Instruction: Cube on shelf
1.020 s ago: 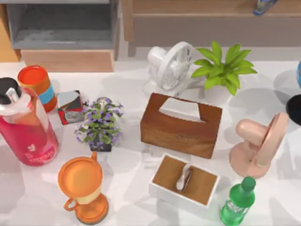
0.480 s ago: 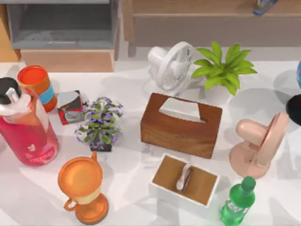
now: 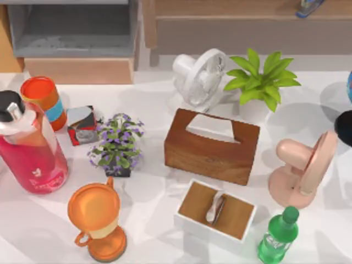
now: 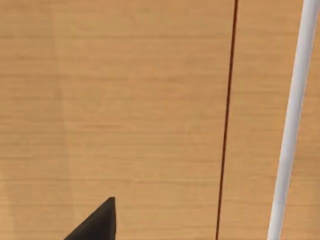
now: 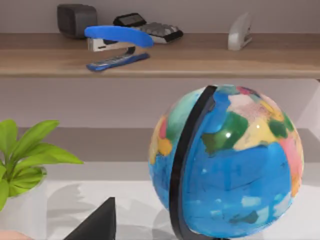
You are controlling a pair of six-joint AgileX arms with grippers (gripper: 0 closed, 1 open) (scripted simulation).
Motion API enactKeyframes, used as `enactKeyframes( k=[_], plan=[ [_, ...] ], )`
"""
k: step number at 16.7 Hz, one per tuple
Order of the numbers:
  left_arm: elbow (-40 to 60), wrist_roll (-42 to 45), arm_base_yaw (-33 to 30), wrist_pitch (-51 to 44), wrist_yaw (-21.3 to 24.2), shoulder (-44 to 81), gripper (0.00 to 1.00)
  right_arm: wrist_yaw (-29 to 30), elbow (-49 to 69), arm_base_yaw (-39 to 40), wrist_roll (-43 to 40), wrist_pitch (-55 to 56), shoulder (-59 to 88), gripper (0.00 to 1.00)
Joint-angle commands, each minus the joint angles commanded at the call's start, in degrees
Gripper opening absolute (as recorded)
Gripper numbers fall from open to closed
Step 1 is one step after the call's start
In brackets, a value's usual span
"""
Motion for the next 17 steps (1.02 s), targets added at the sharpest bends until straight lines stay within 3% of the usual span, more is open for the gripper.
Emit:
enactKeyframes(
  k=[11, 17],
  plan=[
    [6.81, 0.01, -1.74, -3.34, -1.34, 3.19, 1.0, 0.0, 0.0, 0.0, 0.0, 0.0, 0.0, 1.0],
    [6.81, 0.01, -1.74, -3.34, -1.34, 3.19, 0.55, 0.0, 0.0, 0.0, 0.0, 0.0, 0.0, 1.0]
  ],
)
